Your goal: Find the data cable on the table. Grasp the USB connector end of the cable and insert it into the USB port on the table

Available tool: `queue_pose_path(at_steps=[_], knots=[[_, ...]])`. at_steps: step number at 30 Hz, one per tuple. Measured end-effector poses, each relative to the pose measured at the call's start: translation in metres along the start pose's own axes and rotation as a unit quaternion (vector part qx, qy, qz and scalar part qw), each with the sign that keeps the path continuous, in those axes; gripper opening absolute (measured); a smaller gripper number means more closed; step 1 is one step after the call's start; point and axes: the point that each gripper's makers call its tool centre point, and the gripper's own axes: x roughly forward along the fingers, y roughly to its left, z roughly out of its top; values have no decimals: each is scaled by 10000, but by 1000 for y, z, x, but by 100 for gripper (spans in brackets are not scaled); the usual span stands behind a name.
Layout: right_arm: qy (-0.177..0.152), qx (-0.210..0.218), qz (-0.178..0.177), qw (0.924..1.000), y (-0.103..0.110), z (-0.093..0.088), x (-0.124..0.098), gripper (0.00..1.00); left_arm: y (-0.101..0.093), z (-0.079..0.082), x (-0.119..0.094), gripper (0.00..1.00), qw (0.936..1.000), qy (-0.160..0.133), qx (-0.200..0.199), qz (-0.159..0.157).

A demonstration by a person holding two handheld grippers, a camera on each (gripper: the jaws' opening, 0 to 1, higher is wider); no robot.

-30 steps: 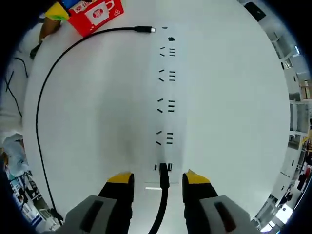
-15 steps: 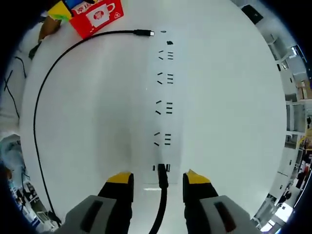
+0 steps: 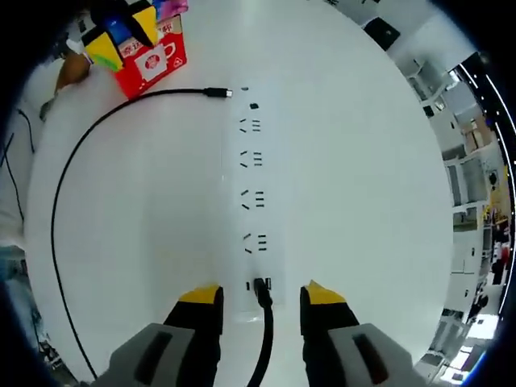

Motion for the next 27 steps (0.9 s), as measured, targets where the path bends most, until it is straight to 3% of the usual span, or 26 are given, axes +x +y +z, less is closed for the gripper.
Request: queue_pose_path(at_steps=[4, 12, 21, 27], knots=[[-241, 194, -92, 9995, -2, 1, -9, 41, 0, 0, 0, 16, 10000, -6, 1, -1], [-363, 370, -430, 9977, -12, -7, -21, 42, 1, 1, 0, 16, 10000, -7, -2, -5], [-694, 733, -863, 9911, -11, -16, -35, 42, 2, 1, 0, 16, 10000, -9, -2, -7], [-1022, 1039, -1220, 9818, -7, -20, -46, 43, 2, 1, -1, 16, 10000, -13, -2, -8]])
